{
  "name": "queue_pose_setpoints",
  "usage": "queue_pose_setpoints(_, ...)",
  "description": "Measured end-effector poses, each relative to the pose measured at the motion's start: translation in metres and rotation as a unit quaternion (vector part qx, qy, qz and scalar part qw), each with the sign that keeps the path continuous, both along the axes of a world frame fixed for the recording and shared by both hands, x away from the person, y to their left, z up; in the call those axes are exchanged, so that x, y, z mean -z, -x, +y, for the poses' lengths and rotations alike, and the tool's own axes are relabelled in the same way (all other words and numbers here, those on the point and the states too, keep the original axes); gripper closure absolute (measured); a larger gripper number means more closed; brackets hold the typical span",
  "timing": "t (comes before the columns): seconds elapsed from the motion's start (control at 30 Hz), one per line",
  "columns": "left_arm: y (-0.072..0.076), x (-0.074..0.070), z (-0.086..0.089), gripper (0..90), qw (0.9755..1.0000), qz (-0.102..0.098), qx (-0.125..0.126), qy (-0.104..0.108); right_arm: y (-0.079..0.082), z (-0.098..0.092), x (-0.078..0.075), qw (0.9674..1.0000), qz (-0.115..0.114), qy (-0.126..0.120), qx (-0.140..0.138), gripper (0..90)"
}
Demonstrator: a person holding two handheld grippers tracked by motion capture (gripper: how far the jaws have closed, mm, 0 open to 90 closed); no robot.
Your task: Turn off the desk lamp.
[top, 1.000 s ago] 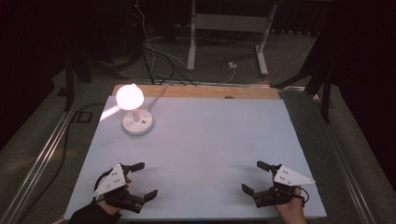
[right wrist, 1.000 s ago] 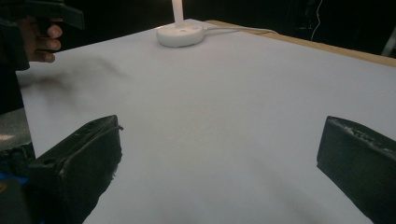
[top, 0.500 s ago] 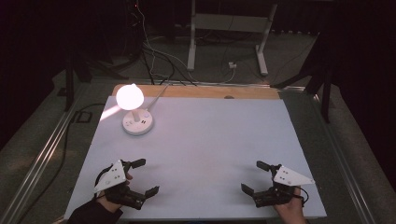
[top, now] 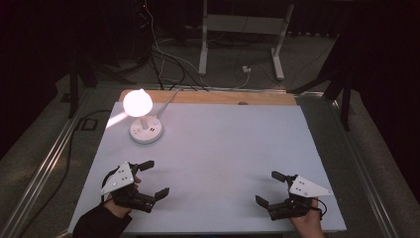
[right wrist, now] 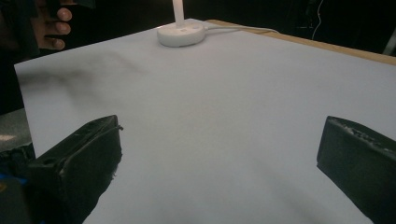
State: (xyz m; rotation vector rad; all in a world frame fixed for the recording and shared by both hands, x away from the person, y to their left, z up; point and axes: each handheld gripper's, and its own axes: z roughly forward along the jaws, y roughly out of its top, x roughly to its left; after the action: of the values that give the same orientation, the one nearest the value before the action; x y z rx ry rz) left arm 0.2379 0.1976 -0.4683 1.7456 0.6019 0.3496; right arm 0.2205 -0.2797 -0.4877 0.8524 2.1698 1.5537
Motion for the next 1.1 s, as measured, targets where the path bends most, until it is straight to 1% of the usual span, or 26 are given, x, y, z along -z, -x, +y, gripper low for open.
queue_pose_setpoints(0.1, -0.004, -0.001, 0.0, 0.5, 1.0, -0.001, -0.006, 0.001, 0.0, 0.0, 0.0, 1.0, 0.0, 0.0, -0.001, 0.0)
queue_pose_setpoints(0.23, -0.011, -0.003, 0.001, 0.5, 0.9999, 0.002, -0.014, 0.007, 0.0, 0.0, 0.0, 1.0, 0.001, 0.0, -0.001, 0.0)
queue_pose_setpoints(0.3, -0.014, -0.002, 0.002, 0.5, 0.9998, 0.001, -0.02, 0.005, 0.0, 0.0, 0.0, 1.0, 0.001, 0.0, -0.001, 0.0)
queue_pose_setpoints(0.33, -0.017, 0.0, 0.002, 0.5, 0.9995, 0.003, -0.03, 0.009, 0.0, 0.0, 0.0, 1.0, 0.001, -0.001, -0.001, 0.0)
queue_pose_setpoints(0.37, -0.017, 0.0, 0.002, 0.5, 0.9995, 0.003, -0.03, 0.009, 0.0, 0.0, 0.0, 1.0, 0.001, 0.0, -0.002, 0.0)
queue_pose_setpoints(0.4, -0.02, 0.002, 0.001, 0.5, 0.9992, 0.006, -0.039, 0.006, 0.0, 0.0, 0.0, 1.0, 0.0, 0.001, -0.001, 0.0)
queue_pose_setpoints(0.43, -0.02, 0.002, 0.001, 0.5, 0.9992, 0.006, -0.039, 0.006, 0.0, 0.0, 0.0, 1.0, 0.001, 0.001, -0.002, 0.0)
queue_pose_setpoints(0.47, -0.023, 0.003, -0.001, 0.5, 0.999, 0.001, -0.044, -0.002, 0.0, 0.0, 0.0, 1.0, 0.002, 0.001, -0.002, 0.0)
queue_pose_setpoints(0.57, -0.026, 0.003, -0.001, 0.5, 0.9988, 0.002, -0.049, -0.002, 0.0, 0.0, 0.0, 1.0, 0.001, 0.001, -0.002, 0.0)
queue_pose_setpoints(0.7, -0.034, 0.004, -0.001, 0.5, 0.9978, 0.0, -0.067, -0.008, 0.0, 0.0, 0.0, 1.0, 0.002, 0.0, -0.002, 0.0)
queue_pose_setpoints(0.77, -0.035, 0.004, -0.001, 0.5, 0.9976, -0.001, -0.069, -0.008, 0.0, 0.0, 0.0, 1.0, 0.002, 0.0, -0.002, 0.0)
queue_pose_setpoints(0.8, -0.039, 0.004, 0.0, 0.5, 0.997, -0.001, -0.077, -0.012, 0.0, 0.0, 0.0, 1.0, 0.002, -0.001, -0.002, 0.0)
queue_pose_setpoints(0.97, -0.046, 0.004, 0.002, 0.5, 0.996, 0.0, -0.088, -0.009, 0.0, 0.0, 0.0, 1.0, 0.002, -0.001, -0.002, 0.0)
queue_pose_setpoints(1.0, -0.048, 0.005, 0.003, 0.5, 0.9954, 0.0, -0.096, -0.009, 0.0, 0.0, 0.0, 1.0, 0.002, 0.0, -0.002, 0.0)
queue_pose_setpoints(1.03, -0.048, 0.005, 0.003, 0.5, 0.9954, 0.0, -0.096, -0.009, 0.0, 0.0, 0.0, 1.0, 0.003, 0.0, -0.002, 0.0)
queue_pose_setpoints(1.1, -0.053, 0.008, 0.004, 0.6, 0.9944, 0.003, -0.105, -0.009, 0.0, -0.001, 0.0, 1.0, 0.003, 0.0, -0.001, 0.0)
